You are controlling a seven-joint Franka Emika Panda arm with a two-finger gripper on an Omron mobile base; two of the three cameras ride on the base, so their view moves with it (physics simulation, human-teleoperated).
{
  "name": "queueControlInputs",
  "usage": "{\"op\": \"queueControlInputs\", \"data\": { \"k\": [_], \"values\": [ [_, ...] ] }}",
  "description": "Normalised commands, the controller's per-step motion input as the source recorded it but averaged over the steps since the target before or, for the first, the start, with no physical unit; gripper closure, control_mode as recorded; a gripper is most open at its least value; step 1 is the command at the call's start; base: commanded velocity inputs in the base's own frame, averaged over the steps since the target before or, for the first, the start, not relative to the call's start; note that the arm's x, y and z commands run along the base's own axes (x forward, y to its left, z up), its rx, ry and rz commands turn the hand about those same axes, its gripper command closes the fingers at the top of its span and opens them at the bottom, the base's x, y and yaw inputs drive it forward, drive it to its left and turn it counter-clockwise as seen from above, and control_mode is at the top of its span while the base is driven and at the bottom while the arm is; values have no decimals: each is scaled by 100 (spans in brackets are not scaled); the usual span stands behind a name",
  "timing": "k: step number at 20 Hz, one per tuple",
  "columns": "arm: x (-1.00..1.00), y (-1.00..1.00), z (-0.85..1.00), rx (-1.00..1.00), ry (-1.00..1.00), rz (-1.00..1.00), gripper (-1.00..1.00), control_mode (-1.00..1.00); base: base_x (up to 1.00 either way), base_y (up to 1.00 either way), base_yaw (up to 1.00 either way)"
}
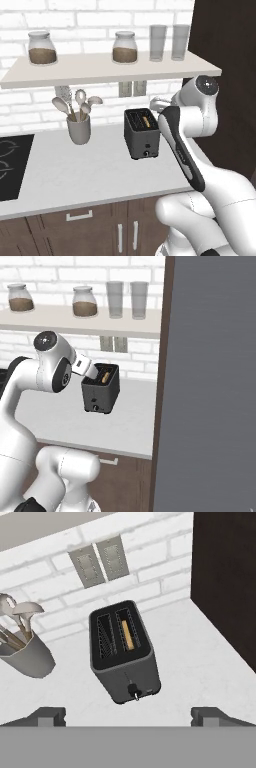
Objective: Start the toaster. Once the lever pops up, take the bread to the plate on the dining counter.
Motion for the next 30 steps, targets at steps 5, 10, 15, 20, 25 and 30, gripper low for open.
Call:
{"op": "queueControlInputs", "data": {
  "k": [5,10,15,20,25,30],
  "values": [
    [0,0,0,0,0,0,-100,-100,0,0,0],
    [0,0,0,0,0,0,-100,-100,0,0,0],
    [0,0,0,0,0,0,-100,-100,0,0,0],
    [0,0,0,0,0,0,-100,-100,0,0,0],
    [0,0,0,0,0,0,-100,-100,0,0,0],
    [0,0,0,0,0,0,-100,-100,0,0,0]
  ]
}}
